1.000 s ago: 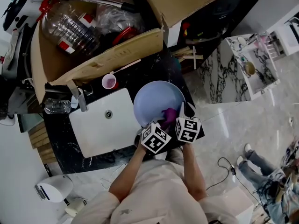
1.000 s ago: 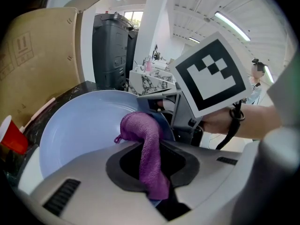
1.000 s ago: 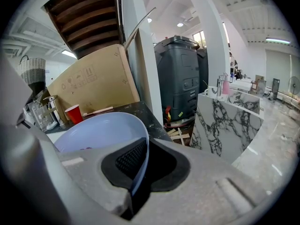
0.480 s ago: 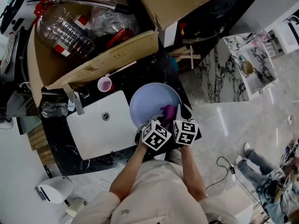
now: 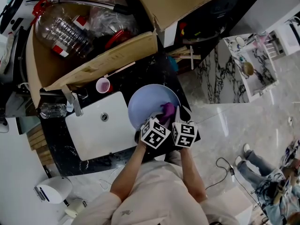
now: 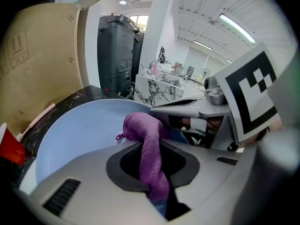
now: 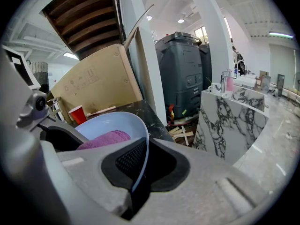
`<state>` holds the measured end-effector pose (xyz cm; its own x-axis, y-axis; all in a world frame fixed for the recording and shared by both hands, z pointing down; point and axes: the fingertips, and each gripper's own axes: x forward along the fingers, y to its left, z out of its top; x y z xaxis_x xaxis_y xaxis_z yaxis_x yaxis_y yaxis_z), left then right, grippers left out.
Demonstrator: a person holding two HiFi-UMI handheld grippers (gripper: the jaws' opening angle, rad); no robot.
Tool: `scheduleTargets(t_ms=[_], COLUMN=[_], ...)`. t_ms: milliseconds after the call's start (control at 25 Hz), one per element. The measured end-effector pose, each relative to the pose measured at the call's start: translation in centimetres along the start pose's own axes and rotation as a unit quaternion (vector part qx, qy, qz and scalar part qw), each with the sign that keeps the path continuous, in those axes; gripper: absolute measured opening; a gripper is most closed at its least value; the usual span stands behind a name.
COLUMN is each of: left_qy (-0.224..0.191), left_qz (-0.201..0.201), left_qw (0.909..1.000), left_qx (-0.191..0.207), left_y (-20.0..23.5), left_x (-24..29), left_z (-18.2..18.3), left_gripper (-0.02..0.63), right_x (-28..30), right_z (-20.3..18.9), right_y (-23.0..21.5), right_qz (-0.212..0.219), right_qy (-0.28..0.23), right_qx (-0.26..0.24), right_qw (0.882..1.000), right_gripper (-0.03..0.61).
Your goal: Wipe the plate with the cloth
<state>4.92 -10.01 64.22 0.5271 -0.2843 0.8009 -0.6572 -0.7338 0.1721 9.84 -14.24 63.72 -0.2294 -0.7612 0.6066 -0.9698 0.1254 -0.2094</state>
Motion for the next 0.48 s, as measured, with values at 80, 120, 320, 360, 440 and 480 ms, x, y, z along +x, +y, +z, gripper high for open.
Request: scheduleTargets(t_ms=[80, 120, 320, 360, 440, 480], left_qy=[-0.003, -0.005, -0.012, -0.014, -0.016, -0.018], left_qz=[0.004, 0.006, 0.018, 0.020, 0.024, 0.027], left_qw=[1.0000, 1.0000, 0.9997, 0.9997, 0.9995, 0.9994], left_qx=[-0.001, -0.002, -0.006, -0.007, -0.010, -0.011], left_y=[0.3, 0.5, 1.3, 1.5, 1.9, 2.1], left_x=[0.1, 0.1, 0.3, 0.3, 0.3, 0.3], left_z=[0.2, 0.3, 0.7, 0.8, 1.0, 1.1], left_gripper=[0.058, 0.060, 0.060, 0.060, 0.058, 0.060], right_x=[0.0, 0.0, 0.1, 0.1, 0.1, 0.0], right_z=[-0.1, -0.1, -0.1, -0.1, -0.1, -0.1], right_y=[0.0, 0.0, 0.0, 0.0, 0.0, 0.0], right_qz=[0.002, 0.003, 0.005, 0.005, 0.005, 0.005], right_qy=[0.002, 0.002, 0.002, 0.002, 0.003, 0.003], right_qx=[-0.001, -0.001, -0.002, -0.002, -0.002, -0.003], right_qw=[1.000, 1.000, 1.000, 1.000, 1.000, 1.000], right_gripper=[0.025, 0.025, 0.025, 0.025, 0.025, 0.025])
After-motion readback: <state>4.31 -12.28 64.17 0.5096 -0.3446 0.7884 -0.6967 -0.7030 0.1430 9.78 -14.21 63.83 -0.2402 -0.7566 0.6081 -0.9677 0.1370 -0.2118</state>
